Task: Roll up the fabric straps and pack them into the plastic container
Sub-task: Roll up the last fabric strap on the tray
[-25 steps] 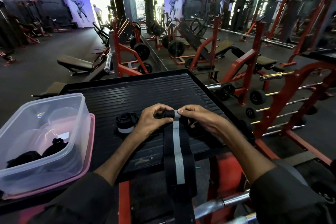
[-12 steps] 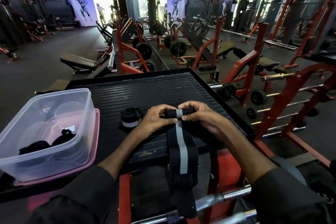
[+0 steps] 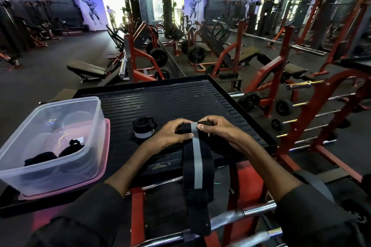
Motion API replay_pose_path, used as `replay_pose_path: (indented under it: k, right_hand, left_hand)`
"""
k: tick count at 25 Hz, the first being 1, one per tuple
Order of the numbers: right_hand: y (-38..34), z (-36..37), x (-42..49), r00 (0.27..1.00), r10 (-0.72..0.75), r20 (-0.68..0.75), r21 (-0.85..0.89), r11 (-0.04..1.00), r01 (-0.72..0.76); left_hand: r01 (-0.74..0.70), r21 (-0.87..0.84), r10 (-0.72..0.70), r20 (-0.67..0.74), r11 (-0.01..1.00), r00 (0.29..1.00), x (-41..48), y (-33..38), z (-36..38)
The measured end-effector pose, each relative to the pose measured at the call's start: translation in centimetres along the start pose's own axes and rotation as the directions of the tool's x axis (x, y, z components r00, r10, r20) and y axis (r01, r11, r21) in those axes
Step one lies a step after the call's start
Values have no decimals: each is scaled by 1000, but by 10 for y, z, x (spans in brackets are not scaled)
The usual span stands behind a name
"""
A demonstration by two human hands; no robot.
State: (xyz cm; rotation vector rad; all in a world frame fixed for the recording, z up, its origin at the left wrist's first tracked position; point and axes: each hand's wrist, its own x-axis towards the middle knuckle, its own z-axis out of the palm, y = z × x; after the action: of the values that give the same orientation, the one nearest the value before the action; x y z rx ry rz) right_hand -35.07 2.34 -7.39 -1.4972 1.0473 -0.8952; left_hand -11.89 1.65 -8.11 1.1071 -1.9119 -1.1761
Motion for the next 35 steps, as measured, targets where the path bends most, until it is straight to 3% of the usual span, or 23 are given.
replay_pose_path:
  k: [3,6,11,16,19,22,24,27,30,33,35]
  right_hand:
    - [6,0,-1,998,-57,-3,-23,998,57]
    - [6,3,-5,998,-63,-9,-25,998,63]
    - [-11,3,-6,993,105,61,276,954,-118]
    - [-12,6,-11,984,160,80,51,985,-165]
    - [-8,6,-14,994,102,33,45,994,-104]
    - [-6,8,-16,999,34,9,156,987,-35]
    - [-3,8,-19,1000,-12,5,160,987,11]
    - [0,8,-23,999,-45,-27,147,988,48]
    - [-1,7,-25,998,-56,-6,134,989,56]
    - [-18,2,-25,992,-21,122,317,948,-19]
    - [-33,-2,-17,992,5,126,430,901,-59]
  left_hand:
    - [28,-40,-25,52,999,998,-1,1,-2]
    - [-8,44,9,-33,999,999,-2,-1,1]
    - [-194,270,257,-219,943,941,-11,1,14]
    - [-320,408,431,-214,855,877,-17,1,17]
    - [-242,292,309,-210,925,927,-19,7,16]
    - [23,-22,-24,-49,999,998,-18,19,9]
    - [128,-119,-124,37,985,992,-21,22,7]
    - [98,-110,-96,23,989,995,-23,20,12]
    - [-21,-13,20,-105,1000,994,-25,18,17]
    - [-119,79,134,-218,990,967,-27,25,18]
    - [-166,90,183,-253,982,950,-23,33,13]
